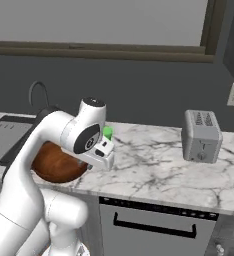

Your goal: Pick the cup and bowl from the counter and place them on the counter next to the sink.

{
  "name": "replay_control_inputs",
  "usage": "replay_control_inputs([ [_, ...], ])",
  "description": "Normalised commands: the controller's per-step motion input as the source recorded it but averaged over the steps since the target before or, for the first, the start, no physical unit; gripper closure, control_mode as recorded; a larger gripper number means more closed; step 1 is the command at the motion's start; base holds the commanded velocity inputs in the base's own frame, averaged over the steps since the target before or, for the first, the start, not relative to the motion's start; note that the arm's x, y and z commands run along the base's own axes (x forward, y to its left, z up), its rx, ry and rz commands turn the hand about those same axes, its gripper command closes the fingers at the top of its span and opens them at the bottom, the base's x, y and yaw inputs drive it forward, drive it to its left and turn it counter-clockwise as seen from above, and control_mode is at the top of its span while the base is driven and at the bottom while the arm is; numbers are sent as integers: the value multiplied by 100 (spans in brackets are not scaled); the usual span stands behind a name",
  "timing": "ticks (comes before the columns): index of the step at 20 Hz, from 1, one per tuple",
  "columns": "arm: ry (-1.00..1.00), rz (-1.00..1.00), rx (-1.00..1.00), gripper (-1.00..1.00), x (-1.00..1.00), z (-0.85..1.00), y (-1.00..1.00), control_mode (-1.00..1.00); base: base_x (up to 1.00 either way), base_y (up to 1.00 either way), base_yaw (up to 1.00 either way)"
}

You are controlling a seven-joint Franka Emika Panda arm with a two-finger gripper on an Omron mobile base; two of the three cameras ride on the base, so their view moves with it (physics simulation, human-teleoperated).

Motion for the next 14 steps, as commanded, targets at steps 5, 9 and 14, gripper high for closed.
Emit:
replay_control_inputs([
  [5, 0, 0, 0, 100, 0, 0, 0, 100, 4, -35, -1],
  [9, 0, 0, 0, 100, 0, 0, 0, 100, 4, 1, 0],
  [14, 0, 0, 0, 100, 0, 0, 0, 100, 44, 28, -3],
])
